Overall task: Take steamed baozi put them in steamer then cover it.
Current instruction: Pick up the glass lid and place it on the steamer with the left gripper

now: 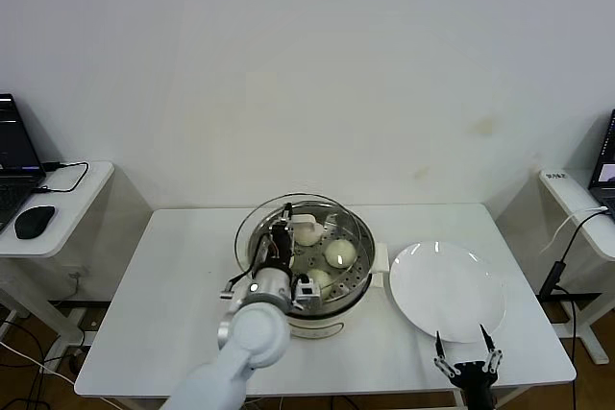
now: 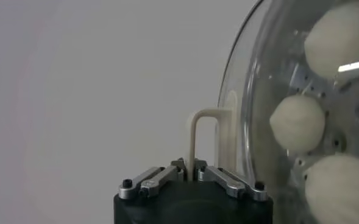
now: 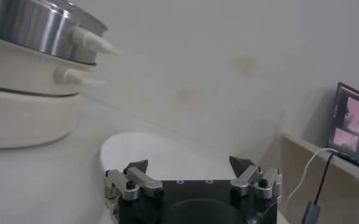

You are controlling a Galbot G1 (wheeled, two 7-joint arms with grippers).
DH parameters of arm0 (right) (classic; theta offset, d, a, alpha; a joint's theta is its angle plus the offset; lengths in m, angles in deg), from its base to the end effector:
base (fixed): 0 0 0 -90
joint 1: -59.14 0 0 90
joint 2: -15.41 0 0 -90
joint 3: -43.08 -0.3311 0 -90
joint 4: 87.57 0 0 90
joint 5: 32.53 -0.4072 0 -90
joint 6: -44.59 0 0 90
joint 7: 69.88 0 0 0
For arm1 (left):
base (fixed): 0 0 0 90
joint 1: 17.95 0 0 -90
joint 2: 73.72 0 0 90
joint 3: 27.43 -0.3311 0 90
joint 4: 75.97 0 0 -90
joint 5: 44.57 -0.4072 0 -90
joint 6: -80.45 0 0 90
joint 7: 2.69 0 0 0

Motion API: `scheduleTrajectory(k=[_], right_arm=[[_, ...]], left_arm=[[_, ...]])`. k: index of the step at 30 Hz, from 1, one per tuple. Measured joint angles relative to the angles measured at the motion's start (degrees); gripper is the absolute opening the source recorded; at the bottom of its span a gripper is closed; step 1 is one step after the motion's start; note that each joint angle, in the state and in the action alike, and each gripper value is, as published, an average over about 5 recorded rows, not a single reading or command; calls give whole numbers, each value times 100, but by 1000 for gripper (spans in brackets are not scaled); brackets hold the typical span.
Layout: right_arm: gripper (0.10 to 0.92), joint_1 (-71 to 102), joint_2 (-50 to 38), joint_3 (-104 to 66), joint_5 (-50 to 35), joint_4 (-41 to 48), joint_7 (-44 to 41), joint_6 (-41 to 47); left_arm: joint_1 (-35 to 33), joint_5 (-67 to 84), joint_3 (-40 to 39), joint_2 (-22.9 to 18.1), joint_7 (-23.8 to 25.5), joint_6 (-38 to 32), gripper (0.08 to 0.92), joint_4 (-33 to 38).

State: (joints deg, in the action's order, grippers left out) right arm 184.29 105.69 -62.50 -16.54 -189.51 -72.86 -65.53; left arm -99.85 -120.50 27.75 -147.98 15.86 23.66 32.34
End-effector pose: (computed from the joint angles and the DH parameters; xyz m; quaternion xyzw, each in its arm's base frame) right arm 0.1714 -0.1058 -0.4232 -0.0368 -0.9780 0.1991 0.0504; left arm 0.3502 -0.1573 -0.2082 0.0604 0.7346 0.6757 0.0140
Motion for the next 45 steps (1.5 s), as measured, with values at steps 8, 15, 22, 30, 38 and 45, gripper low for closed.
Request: scheduleTrajectory(k=[8,15,22,30,38,45], right_arm=[[823,-2,2,25,46,54,2,-12],[823,-6,2,43,65,89,-1,-23],[823,-8,0,49,73,122,-4,-43],[823,-13,0,69,79,138,-12,-51],[823,-8,-1,77,87,150,-15,-68],[823,-1,-1,84,98,155,-20,-74]], left_arm=[[-54,-302,-80,-270,19,-57,153,-154],[-82,-478,-110,-410,10,-110,153,-265],[-128,-589,-92,-478,-33,-161,153,-370],[-154,-651,-83,-559,-65,-183,153,-439],[-178,-664,-72,-599,-101,-215,153,-514],[-214,-633,-29,-637,-139,-214,204,-505]])
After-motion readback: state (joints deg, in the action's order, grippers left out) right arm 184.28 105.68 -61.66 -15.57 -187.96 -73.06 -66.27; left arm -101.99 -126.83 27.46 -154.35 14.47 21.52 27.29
